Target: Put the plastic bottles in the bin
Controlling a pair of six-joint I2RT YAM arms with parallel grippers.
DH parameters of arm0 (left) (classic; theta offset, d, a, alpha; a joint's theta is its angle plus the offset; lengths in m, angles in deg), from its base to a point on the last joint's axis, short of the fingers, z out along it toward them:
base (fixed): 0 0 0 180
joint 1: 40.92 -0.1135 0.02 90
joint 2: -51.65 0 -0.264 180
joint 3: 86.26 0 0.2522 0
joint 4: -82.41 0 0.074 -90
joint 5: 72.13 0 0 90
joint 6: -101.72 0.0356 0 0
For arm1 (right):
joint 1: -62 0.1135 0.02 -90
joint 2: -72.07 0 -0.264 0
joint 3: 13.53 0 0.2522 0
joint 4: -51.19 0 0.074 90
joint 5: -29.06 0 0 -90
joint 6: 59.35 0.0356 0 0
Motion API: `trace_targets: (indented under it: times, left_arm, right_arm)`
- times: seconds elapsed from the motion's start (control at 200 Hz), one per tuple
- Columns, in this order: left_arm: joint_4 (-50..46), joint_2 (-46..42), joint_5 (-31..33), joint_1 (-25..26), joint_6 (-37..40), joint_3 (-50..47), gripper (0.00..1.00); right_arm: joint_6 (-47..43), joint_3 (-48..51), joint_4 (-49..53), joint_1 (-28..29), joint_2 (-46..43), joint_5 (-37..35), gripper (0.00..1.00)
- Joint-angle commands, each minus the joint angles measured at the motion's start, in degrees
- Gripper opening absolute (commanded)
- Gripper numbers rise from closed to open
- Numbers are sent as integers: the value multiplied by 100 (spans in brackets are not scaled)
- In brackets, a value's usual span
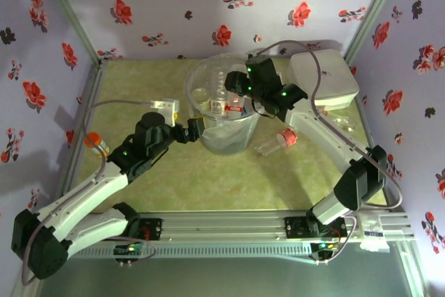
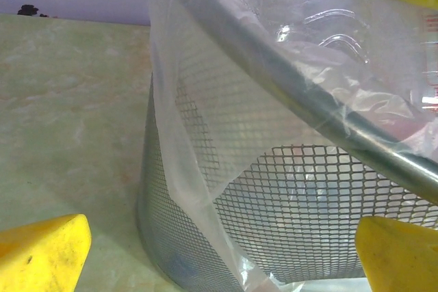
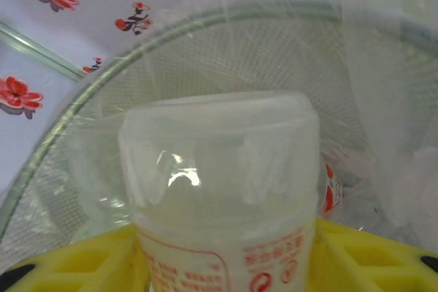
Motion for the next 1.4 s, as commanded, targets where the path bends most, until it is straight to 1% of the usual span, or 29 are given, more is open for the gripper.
trace_targets:
  times: [0.0, 0.12, 0.195, 0.265, 0.405, 0.475, 0.56, 0.615, 0.68, 0.755, 0.8, 0.95, 1.03, 1.275, 1.395]
  left_arm:
    - [189, 104, -35, -39, -8, -5, 100]
    - [151, 65, -38, -44, 40, 32, 100]
    - [116, 34, -25, -44, 58, 31, 100]
    - [110, 14, -31, -43, 54, 6, 100]
    - [135, 44, -24, -41, 23, -6, 100]
    - [150, 59, -31, -44, 11, 5, 100]
    - [146, 72, -31, -42, 10, 30, 100]
    - [136, 72, -31, -42, 9, 47, 100]
    - [120, 65, -25, -44, 2, 53, 100]
    - [130, 71, -28, -43, -17, 39, 100]
    - [138, 72, -25, -44, -28, 39, 100]
    - [137, 65, -37, -38, -43, 39, 100]
    - [119, 50, -34, -41, -43, 30, 100]
    - [169, 92, -50, -43, -103, 45, 100]
    - [124, 38, -61, -39, -112, 50, 100]
  right_arm:
    - [288, -243, 187, 170, 267, 381, 67]
    - [76, -701, 541, 203, 318, 396, 82]
    - [-200, -1127, 977, 203, 269, 164, 89]
    - [-535, -1514, 1414, 203, 217, -178, 94]
    - [-1090, -2010, 2037, 194, 85, -961, 97]
    - [-1279, -2091, 2211, 189, 5, -1279, 97]
    - [-1423, -2066, 2312, 153, -87, -1435, 95]
    - [-1465, -2026, 2385, 101, -157, -1458, 89]
    - [-1542, -1938, 2370, 58, -255, -1321, 78]
    - [-1597, -1735, 2218, 55, -368, -1004, 60]
    - [-1611, -1642, 2192, 62, -383, -781, 52]
    - [-1757, -1524, 2585, 149, -239, -579, 35]
    - [-1756, -1342, 2628, 202, -173, -425, 29]
    - [-1791, -1160, 2871, 332, 401, -101, 23]
    - [-1818, -1088, 2776, 472, 491, -126, 18]
